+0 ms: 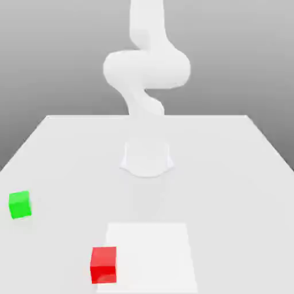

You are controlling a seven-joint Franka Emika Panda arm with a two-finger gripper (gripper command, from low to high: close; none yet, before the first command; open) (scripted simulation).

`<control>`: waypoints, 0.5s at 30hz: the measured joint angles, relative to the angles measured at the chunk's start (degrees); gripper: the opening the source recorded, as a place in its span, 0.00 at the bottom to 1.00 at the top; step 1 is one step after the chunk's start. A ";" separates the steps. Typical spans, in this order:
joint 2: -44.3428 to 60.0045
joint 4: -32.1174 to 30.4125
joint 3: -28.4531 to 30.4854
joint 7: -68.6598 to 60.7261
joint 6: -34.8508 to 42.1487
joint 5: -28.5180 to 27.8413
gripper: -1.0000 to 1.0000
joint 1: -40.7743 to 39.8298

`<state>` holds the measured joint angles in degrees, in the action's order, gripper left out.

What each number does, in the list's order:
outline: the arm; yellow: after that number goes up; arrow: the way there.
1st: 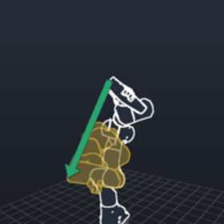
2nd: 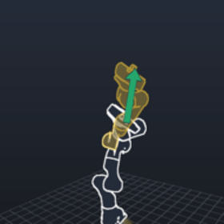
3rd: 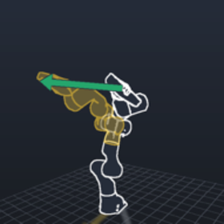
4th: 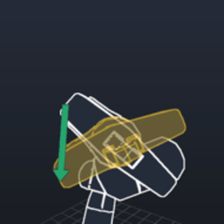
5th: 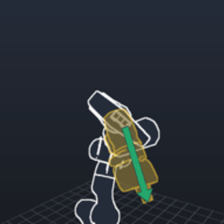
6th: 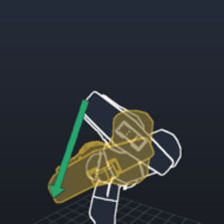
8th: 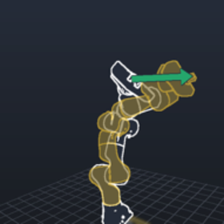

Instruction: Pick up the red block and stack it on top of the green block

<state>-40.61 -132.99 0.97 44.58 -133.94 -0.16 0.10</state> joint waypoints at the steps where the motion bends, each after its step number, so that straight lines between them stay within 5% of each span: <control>1: 2.25 -0.52 0.43 -0.56 -0.93 -0.05 0.50 0.03; 15: 31.48 -7.29 5.75 -9.20 -12.97 1.28 0.50 -0.32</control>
<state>-9.12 -140.28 6.72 35.38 -146.91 1.12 -0.22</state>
